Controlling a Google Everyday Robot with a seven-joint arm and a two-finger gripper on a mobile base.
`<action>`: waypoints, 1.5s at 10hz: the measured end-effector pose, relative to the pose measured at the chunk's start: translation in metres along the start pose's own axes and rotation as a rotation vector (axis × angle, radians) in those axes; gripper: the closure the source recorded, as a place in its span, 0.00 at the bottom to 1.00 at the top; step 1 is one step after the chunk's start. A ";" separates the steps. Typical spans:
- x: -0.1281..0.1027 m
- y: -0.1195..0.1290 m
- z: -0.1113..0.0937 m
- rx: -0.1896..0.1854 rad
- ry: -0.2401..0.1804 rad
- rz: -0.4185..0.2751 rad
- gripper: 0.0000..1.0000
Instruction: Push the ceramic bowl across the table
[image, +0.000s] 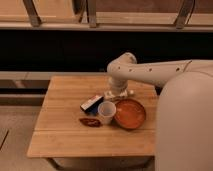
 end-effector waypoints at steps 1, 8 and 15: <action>-0.001 0.000 0.000 -0.003 0.002 -0.003 1.00; -0.001 0.002 0.064 -0.120 -0.030 -0.089 1.00; -0.005 0.003 0.116 -0.077 -0.184 -0.032 1.00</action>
